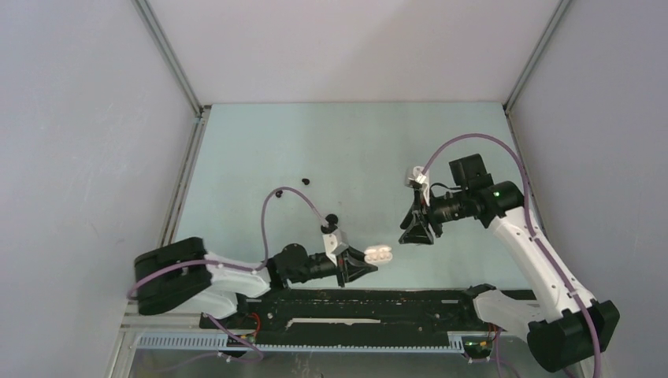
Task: Insert the wireless bluetooth earbuds into the charging case
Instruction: Open the charging case, then pick up the earbud from the center of the board.
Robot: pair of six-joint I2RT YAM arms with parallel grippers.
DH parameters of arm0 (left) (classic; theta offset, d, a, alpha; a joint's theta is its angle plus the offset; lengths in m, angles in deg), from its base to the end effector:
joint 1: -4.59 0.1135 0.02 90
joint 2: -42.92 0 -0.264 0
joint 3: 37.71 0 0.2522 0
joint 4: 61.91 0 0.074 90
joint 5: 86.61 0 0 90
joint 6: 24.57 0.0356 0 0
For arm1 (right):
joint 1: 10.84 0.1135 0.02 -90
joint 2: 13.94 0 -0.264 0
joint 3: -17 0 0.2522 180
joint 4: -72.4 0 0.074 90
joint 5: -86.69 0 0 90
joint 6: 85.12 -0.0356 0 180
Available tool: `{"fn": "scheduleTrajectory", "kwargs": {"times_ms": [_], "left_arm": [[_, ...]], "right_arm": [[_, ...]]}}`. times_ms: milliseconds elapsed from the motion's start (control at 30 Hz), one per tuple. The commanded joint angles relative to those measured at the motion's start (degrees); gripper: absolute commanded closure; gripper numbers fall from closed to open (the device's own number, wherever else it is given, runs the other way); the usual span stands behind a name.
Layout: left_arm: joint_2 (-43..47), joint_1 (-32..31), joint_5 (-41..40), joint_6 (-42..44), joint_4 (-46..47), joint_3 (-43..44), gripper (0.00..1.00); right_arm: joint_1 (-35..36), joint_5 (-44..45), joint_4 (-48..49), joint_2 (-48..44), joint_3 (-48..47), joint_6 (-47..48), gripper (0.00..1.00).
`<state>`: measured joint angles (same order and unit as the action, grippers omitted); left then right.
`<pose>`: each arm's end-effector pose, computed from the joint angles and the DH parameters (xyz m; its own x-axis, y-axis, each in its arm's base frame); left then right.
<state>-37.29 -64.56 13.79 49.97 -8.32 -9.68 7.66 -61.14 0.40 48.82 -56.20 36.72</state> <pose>0.0790 -0.2254 0.1771 -0.2537 -0.0705 -0.9647 0.9501 0.1687 -0.2622 0.1720 0.0893 0.3122 -0.4176 -0.4359 -0.7972 -0.9082 0.1731 0.3811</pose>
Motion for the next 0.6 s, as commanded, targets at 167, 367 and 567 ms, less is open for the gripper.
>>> {"fn": "scheduleTrajectory", "kwargs": {"times_ms": [167, 367, 567], "left_arm": [[27.08, 4.49, -10.13, 4.5, -31.11, 0.72, 1.0], [33.79, 12.46, -11.98, 1.42, -31.88, -5.68, 1.0], [34.56, 20.42, -13.2, -2.77, -27.45, -11.52, 1.0]], "right_arm": [[3.07, 13.31, 14.51, -5.67, 7.84, 4.92, 0.62], [17.54, 31.14, 25.52, -4.04, 16.62, 5.65, 0.76], [27.75, 40.14, 30.29, 6.56, 16.76, 5.6, 0.83]]}}
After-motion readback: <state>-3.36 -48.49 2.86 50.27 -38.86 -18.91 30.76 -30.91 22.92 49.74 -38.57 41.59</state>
